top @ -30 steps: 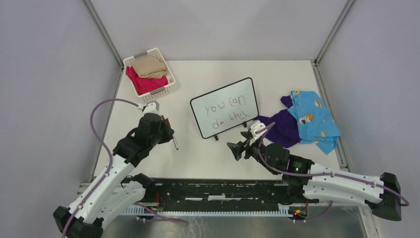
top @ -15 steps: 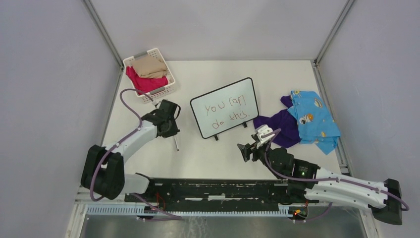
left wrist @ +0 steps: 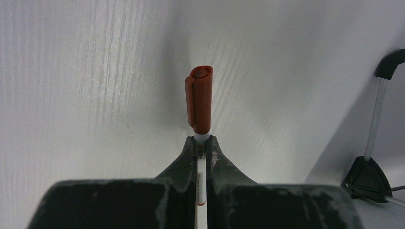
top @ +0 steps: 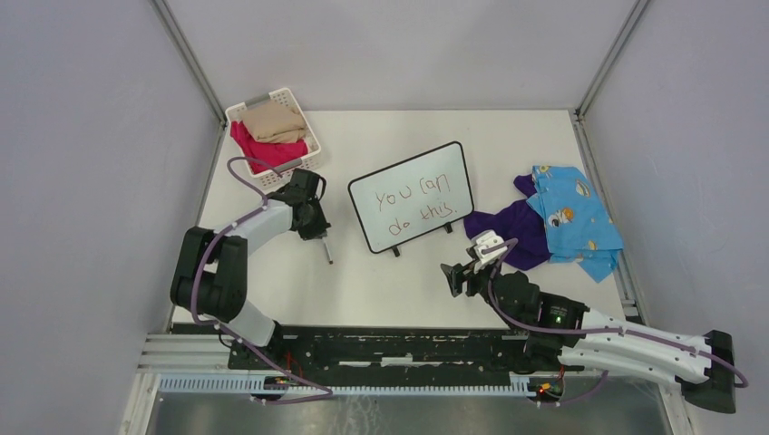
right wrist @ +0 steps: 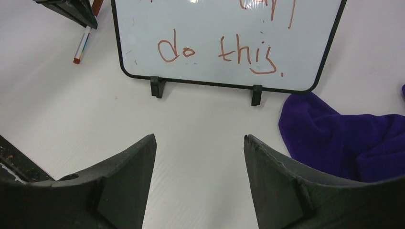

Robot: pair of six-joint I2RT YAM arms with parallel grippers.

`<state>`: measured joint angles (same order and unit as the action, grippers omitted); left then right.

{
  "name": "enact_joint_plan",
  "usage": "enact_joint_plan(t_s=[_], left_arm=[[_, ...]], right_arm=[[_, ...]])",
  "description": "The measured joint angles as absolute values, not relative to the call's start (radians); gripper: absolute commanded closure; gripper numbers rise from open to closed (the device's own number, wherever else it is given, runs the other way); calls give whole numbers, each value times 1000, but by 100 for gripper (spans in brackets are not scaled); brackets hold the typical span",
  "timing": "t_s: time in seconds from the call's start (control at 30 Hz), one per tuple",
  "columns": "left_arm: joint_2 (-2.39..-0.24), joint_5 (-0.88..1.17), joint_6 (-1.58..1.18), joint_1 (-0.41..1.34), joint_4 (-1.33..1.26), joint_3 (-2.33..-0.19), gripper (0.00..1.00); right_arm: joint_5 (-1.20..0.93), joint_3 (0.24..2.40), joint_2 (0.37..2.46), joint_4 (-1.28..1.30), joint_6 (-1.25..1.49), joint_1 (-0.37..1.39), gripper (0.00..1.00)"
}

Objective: Write a sentence on the whiteboard
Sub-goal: Place the whiteboard marker at the center of the board.

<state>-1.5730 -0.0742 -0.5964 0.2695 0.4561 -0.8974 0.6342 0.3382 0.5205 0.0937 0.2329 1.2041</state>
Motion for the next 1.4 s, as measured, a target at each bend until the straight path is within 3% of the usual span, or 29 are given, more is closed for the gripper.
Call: enact_joint_plan(t_s=[0.9, 1.2, 1.4], left_arm=[[-1632, -62, -583, 265, 428, -904, 71], [-1632, -43, -583, 265, 412, -904, 53], [-1631, -25, -583, 266, 403, -905, 48]], right_arm=[[636, 338, 558, 93, 244, 1204, 28], [637, 338, 546, 93, 250, 1204, 28], [637, 338, 546, 94, 257, 1204, 28]])
